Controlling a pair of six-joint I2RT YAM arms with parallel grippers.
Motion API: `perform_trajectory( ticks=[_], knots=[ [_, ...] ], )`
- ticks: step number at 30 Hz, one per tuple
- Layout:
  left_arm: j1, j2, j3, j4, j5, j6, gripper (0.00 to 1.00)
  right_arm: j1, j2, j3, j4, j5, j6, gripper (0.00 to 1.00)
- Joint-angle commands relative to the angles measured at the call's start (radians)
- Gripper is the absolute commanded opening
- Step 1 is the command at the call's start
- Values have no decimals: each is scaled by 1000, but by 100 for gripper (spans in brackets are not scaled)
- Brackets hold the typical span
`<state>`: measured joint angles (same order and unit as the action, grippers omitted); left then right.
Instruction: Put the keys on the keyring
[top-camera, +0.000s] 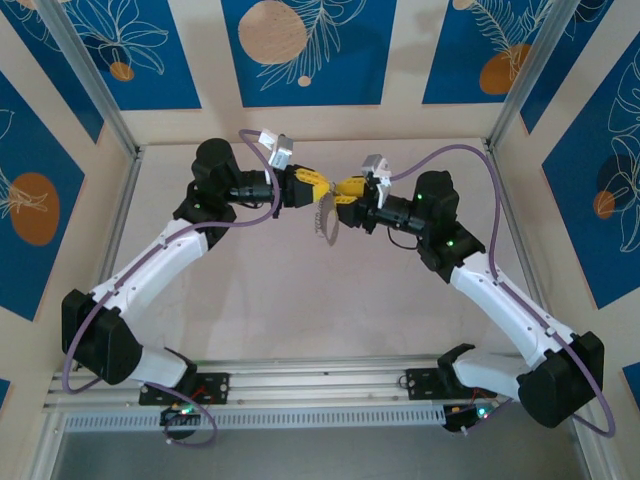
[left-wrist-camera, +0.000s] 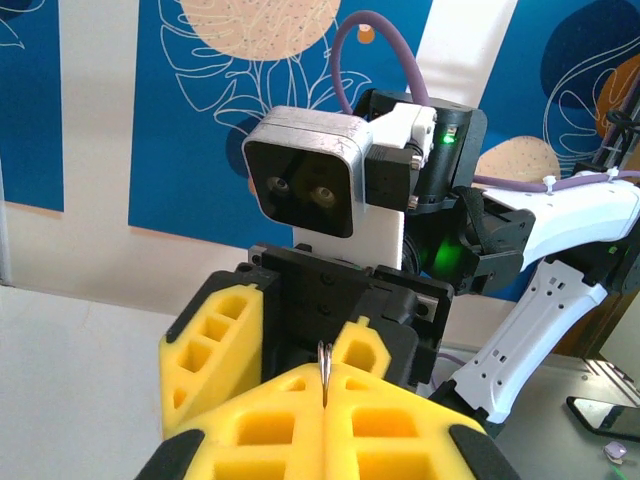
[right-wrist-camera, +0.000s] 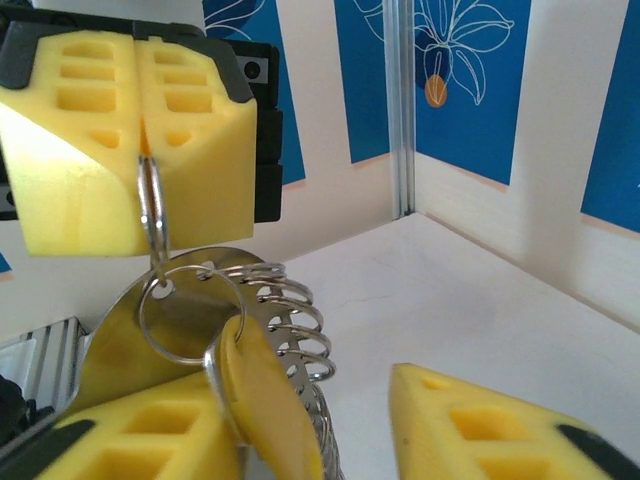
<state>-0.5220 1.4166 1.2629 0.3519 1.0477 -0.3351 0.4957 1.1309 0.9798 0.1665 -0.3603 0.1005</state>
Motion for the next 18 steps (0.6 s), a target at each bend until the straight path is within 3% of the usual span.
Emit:
perform_trajectory(
  ticks=[1, 9, 18],
  knots=[
    [-6, -15, 4, 42, 30, -8, 0, 7, -27, 8, -7, 44, -37, 29],
    [-6, -13, 7, 37, 28, -3, 0, 7, -46, 10, -52, 26, -72, 0],
    [-4, -22, 3, 9, 12, 20, 0, 0, -100, 15, -131, 132, -153, 0]
  ],
)
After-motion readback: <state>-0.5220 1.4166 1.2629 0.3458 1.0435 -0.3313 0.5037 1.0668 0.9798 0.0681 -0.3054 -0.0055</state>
